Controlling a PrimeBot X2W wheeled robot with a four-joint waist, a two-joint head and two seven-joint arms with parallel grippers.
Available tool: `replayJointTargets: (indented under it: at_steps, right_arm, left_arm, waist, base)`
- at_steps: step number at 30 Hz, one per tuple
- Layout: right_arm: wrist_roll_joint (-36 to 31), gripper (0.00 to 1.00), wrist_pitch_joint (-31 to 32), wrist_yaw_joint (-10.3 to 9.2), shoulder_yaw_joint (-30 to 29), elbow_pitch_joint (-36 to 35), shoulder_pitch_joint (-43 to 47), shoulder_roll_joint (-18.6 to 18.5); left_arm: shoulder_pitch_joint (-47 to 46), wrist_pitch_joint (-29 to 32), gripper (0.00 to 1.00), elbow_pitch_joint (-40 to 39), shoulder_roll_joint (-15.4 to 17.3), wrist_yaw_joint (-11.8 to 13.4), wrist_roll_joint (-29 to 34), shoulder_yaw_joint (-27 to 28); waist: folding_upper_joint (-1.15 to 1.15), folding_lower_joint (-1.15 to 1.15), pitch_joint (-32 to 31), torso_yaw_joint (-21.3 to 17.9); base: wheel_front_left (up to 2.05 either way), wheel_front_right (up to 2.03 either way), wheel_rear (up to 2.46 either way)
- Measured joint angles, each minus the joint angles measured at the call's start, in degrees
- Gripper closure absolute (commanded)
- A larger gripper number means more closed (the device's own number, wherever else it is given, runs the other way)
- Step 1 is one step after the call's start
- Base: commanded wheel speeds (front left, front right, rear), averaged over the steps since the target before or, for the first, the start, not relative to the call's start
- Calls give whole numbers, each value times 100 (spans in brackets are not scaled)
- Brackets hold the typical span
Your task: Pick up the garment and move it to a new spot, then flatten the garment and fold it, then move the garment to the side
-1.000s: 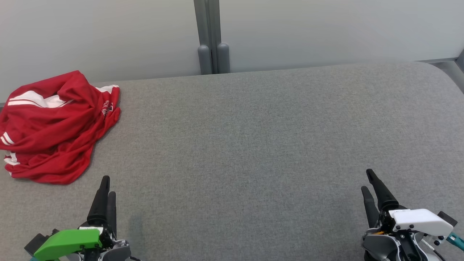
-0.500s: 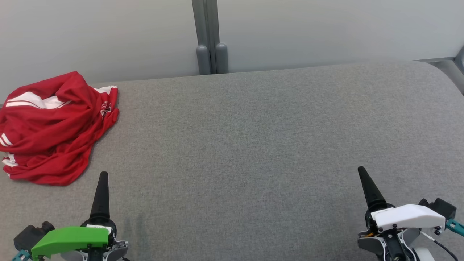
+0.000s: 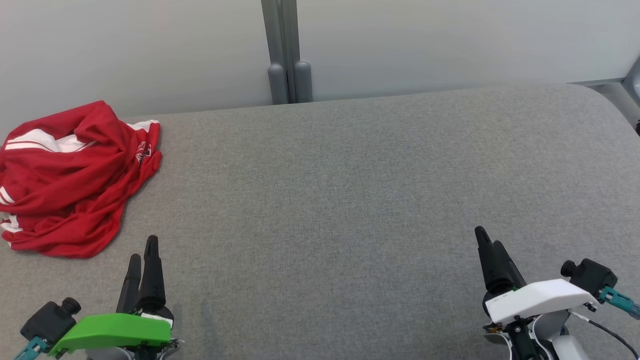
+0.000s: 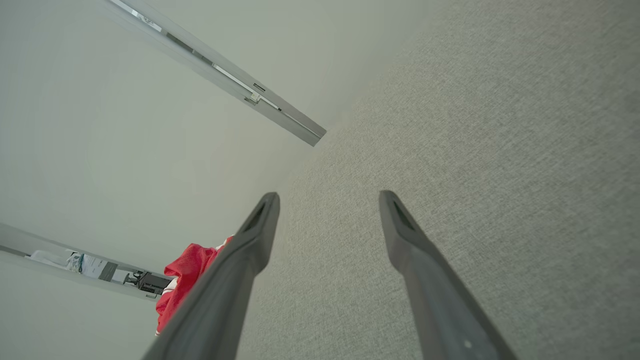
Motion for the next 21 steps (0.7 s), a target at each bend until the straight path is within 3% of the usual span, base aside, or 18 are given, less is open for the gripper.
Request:
replayJointTargets:
  at_steps: [21]
  right_arm:
    - [-1706, 0, -380, 1, 371, -164, 46, -8]
  left_arm:
    - [165, -388, 0, -377, 7, 136, 1661, -297]
  waist:
    - [0, 0, -2, -40]
  base:
    - [0, 0, 0]
